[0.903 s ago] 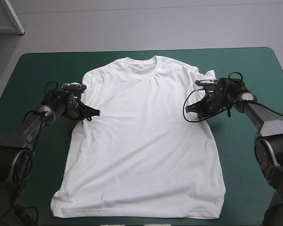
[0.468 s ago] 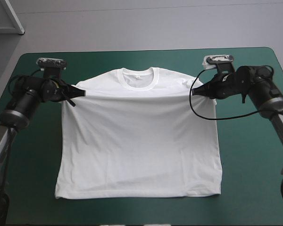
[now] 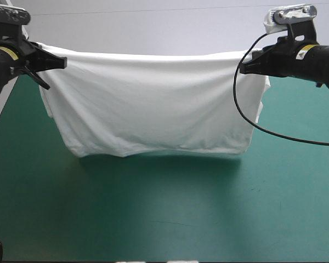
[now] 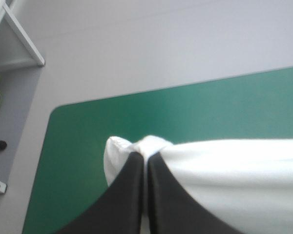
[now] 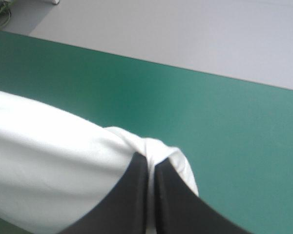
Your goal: Fold the cloth
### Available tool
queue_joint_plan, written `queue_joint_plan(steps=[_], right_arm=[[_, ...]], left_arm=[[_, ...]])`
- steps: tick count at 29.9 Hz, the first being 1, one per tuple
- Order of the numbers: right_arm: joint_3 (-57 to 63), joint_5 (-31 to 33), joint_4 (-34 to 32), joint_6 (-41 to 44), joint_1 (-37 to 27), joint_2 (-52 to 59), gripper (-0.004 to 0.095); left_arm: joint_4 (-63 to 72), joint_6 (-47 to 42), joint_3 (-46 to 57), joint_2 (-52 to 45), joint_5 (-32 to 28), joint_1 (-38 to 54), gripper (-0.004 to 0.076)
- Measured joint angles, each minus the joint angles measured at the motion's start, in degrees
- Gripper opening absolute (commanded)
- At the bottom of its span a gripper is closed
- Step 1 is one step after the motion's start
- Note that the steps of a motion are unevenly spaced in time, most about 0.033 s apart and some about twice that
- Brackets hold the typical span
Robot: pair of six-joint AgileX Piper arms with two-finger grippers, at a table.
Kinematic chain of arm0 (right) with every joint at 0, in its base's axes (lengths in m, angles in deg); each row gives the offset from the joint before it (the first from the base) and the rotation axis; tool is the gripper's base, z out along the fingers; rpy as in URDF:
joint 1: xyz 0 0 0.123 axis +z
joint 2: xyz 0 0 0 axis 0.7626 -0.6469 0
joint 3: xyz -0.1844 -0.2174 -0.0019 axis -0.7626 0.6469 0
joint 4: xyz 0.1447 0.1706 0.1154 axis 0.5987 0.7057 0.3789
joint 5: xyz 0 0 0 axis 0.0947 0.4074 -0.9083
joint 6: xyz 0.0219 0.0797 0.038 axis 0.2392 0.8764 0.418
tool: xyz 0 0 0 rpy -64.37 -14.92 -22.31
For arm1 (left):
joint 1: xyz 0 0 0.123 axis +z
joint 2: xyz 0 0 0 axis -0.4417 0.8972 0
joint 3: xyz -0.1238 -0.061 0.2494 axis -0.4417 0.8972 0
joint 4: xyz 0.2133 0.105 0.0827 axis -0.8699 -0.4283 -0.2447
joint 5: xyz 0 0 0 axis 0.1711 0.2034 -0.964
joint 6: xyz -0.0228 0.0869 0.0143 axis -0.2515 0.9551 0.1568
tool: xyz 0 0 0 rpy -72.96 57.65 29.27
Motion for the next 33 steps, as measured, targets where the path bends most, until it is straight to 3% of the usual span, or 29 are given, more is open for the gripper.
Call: queue_joint_plan(steps=[10,18,28,33], right_arm=[[-4.6,-0.3,0.2,-0.2,0.0,-1.4,-0.0018],[-8.6,-6.2,0.2,-0.2,0.0,-11.6,-0.0019],[-27.4,-10.0,-0.1,-0.4,0.0,-23.3,-0.0019],[-29.6,-7.9,-2.3,-0.4,0.0,-24.0,-0.0019]], left_arm=[[-0.2,2.6,-5.7,1.1,1.9,0.0,-0.0008],[-0.4,3.3,-7.3,11.4,-3.4,0.0,-0.0008],[-2.1,4.3,-33.4,24.2,-2.2,0.0,-0.0008],[-2.2,4.7,-34.7,25.3,-0.1,0.0,-0.0008]])
